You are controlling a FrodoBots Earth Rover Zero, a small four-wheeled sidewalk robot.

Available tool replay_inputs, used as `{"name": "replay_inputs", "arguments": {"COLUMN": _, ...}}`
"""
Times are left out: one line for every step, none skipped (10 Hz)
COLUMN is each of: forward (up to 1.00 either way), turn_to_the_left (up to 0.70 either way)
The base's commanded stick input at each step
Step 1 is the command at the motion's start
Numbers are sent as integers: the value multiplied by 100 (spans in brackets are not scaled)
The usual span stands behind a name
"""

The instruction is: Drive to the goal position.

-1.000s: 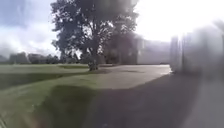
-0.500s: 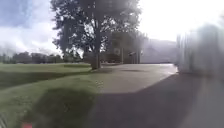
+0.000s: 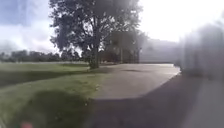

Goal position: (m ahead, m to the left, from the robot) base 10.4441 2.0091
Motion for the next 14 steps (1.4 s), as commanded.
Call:
{"name": "replay_inputs", "arguments": {"forward": 70, "turn_to_the_left": -23}}
{"name": "replay_inputs", "arguments": {"forward": 70, "turn_to_the_left": -23}}
{"name": "replay_inputs", "arguments": {"forward": 70, "turn_to_the_left": -23}}
{"name": "replay_inputs", "arguments": {"forward": 70, "turn_to_the_left": -23}}
{"name": "replay_inputs", "arguments": {"forward": 70, "turn_to_the_left": -23}}
{"name": "replay_inputs", "arguments": {"forward": 70, "turn_to_the_left": -23}}
{"name": "replay_inputs", "arguments": {"forward": 70, "turn_to_the_left": -23}}
{"name": "replay_inputs", "arguments": {"forward": 70, "turn_to_the_left": -23}}
{"name": "replay_inputs", "arguments": {"forward": 70, "turn_to_the_left": -22}}
{"name": "replay_inputs", "arguments": {"forward": 70, "turn_to_the_left": -22}}
{"name": "replay_inputs", "arguments": {"forward": 70, "turn_to_the_left": -22}}
{"name": "replay_inputs", "arguments": {"forward": 70, "turn_to_the_left": -22}}
{"name": "replay_inputs", "arguments": {"forward": 70, "turn_to_the_left": -22}}
{"name": "replay_inputs", "arguments": {"forward": 70, "turn_to_the_left": -22}}
